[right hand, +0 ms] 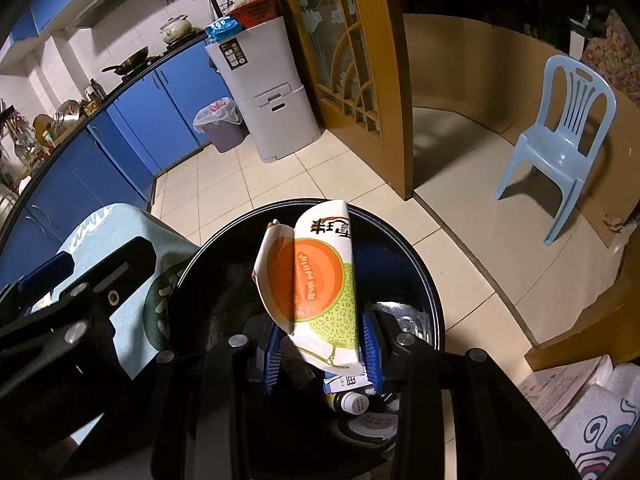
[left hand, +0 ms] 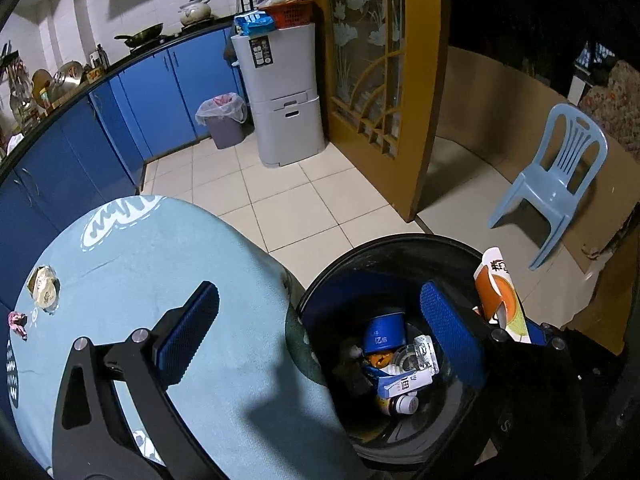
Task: Collect trash
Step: 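Open the left tool to drop the yellow bag while the right tool drops the packet into the bin, then move both open tools back over the table toward the last trash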
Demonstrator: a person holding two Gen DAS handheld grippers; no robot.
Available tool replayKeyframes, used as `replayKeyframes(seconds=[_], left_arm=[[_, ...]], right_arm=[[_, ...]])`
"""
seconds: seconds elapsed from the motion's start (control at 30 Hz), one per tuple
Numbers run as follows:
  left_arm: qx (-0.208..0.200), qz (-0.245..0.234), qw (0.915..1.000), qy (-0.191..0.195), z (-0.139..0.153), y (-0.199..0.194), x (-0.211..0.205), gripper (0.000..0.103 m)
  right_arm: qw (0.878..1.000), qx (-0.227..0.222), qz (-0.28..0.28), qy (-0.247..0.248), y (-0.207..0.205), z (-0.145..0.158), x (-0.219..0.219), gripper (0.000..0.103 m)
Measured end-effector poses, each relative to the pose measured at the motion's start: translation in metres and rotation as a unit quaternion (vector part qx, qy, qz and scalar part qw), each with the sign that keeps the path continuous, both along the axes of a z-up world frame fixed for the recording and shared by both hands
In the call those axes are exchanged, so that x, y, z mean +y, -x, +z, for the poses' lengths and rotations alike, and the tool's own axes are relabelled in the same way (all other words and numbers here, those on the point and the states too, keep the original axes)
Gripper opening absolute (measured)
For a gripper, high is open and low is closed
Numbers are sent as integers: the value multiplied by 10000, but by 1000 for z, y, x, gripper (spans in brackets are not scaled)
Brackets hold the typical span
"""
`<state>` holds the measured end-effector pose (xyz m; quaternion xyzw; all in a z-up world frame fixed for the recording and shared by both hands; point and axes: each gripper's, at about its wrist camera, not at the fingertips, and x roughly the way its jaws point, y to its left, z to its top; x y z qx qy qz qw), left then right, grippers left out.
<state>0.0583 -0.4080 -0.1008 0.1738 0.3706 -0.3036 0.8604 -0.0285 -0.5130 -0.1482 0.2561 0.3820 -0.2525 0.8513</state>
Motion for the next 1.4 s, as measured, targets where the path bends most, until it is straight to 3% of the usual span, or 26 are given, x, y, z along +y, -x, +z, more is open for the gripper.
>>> replayKeyframes(seconds=[0.13,0.17,0.2,0.23,0.87,1.1,1.4], left_arm=[[26,68,10000,-7,-2,-1,3,100],[29,85,10000,-3,-1,-2,4,100],[25,98,9999,-3,-2,-3,5,100],[22,114,9999,-6,-2,-3,6,99],[55,316,9993,210,11,-9,35,100],[-23,784,9962,380,23,-31,85,100],[-41,1726,9836,525,25,-85,195,100]], right_arm=[[9999,91,-17,-74,-4,-3,-3,36],[9998,129,-4,-147,-6,-6,-3,46],[9997,150,6,-190,-7,-7,-4,83],[9997,131,15,-204,-7,-8,-4,97],[10000,50,-65,33,-6,14,18,97],[9994,-18,304,192,-36,31,53,97],[9918,19,1220,380,-115,46,137,96]])
